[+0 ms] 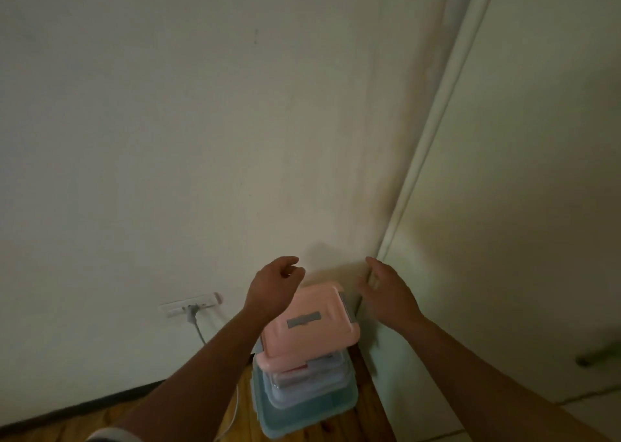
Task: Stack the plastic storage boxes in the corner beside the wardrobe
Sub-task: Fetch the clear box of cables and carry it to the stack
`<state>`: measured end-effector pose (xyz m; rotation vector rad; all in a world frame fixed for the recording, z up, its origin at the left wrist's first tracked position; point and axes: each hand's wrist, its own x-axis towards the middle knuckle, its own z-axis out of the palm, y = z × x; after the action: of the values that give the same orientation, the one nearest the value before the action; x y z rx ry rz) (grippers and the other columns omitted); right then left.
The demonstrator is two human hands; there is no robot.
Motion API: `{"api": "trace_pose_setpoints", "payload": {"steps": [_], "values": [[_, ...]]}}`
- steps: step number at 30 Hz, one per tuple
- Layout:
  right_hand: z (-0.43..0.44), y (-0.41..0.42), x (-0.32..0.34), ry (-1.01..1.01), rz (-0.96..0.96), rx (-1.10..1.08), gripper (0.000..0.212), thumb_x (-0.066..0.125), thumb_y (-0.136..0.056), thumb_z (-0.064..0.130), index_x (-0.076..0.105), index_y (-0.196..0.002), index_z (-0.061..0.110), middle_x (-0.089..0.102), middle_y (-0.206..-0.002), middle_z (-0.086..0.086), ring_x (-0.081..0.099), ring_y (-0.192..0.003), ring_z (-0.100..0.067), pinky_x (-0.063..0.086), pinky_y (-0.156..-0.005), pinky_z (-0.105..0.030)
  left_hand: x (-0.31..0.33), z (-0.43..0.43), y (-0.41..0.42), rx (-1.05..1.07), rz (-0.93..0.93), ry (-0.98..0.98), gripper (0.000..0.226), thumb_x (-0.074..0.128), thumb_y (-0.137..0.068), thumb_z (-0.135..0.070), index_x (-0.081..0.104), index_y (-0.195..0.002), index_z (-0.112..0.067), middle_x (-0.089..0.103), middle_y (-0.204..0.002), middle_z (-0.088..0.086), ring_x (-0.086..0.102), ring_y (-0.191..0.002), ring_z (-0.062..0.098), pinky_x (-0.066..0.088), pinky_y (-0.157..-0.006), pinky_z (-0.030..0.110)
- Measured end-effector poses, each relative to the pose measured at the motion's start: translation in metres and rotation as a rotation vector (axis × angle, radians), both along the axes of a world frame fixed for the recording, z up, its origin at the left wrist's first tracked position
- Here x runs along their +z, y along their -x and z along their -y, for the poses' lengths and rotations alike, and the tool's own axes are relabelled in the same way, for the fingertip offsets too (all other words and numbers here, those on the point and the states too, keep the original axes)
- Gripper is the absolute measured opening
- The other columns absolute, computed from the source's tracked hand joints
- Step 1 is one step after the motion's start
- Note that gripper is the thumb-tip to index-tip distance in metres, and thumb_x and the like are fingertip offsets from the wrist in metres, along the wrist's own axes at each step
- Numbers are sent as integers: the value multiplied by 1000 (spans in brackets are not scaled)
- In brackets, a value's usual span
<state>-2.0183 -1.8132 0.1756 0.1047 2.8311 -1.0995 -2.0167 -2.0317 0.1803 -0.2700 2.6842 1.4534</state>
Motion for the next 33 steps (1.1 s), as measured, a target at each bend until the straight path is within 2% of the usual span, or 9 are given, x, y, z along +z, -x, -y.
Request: {"api": "trace_pose_setpoints", "payload": {"steps": [3, 6, 11, 15, 20, 24, 25, 28, 33], "values": [[6, -24, 7, 1, -26, -56, 56, 52, -94, 40, 36, -145, 22, 40, -146, -3, 42, -129, -18, 35, -103, -30, 6, 3, -4, -67, -24, -10, 39, 58, -93, -36, 58, -131, -24, 63, -108, -9, 55, -95, 6, 37, -84, 21], [8, -49, 12, 15, -67, -113, 51, 52, -94, 38, 41, -141, 20, 45, -141, -4, 47, -120, -14, 37, -94, -26, 8, 1, -10, -155, -46, 8, 38, 57, -94, -35, 59, -130, -24, 65, -120, -5, 53, -97, 4, 36, -85, 20], [3, -96, 13, 4, -64, -208, 58, 51, -94, 43, 33, -146, 23, 37, -149, 0, 39, -132, -17, 34, -106, -33, 11, -21, -26, -328, -61, -6, 37, 55, -95, -33, 58, -131, -23, 64, -125, -1, 55, -96, 3, 40, -79, 12], [-10, -129, 17, -17, -70, -280, 58, 52, -94, 42, 34, -145, 20, 37, -148, -1, 40, -131, -16, 32, -105, -27, 17, -47, -44, -433, -63, -36, 38, 54, -96, -32, 58, -132, -20, 63, -127, 2, 59, -105, 15, 43, -93, 28], [-35, -172, 21, -31, -91, -408, 58, 54, -93, 43, 37, -145, 21, 40, -147, 1, 41, -130, -15, 31, -102, -23, 27, -86, -69, -532, -57, -36, 37, 56, -95, -32, 59, -130, -19, 63, -125, 1, 58, -111, 16, 42, -98, 29], [-55, -214, 24, -29, -89, -471, 55, 53, -94, 41, 39, -144, 22, 41, -146, 2, 42, -129, -14, 32, -103, -23, 28, -116, -95, -626, -50, -35, 37, 57, -95, -33, 58, -130, -22, 63, -115, -5, 55, -94, 5, 39, -79, 16], [-60, -227, 25, -28, -93, -487, 54, 53, -94, 40, 40, -143, 22, 41, -145, 2, 42, -129, -13, 32, -104, -23, 29, -123, -101, -655, -57, -20, 37, 56, -95, -34, 57, -130, -23, 61, -111, -7, 54, -93, 4, 38, -78, 15], [-79, -269, 27, -30, -94, -541, 52, 53, -95, 38, 41, -142, 21, 43, -144, 1, 42, -128, -14, 32, -104, -24, 36, -147, -125, -719, -70, 12, 38, 57, -95, -34, 57, -131, -22, 62, -110, -6, 56, -98, 10, 41, -87, 24], [-108, -344, 31, -20, -110, -623, 52, 53, -95, 38, 41, -143, 21, 42, -145, 2, 43, -129, -13, 33, -107, -30, 46, -190, -189, -822, -61, 32, 38, 57, -95, -34, 58, -130, -21, 65, -115, 1, 60, -97, 17, 48, -92, 34]]}}
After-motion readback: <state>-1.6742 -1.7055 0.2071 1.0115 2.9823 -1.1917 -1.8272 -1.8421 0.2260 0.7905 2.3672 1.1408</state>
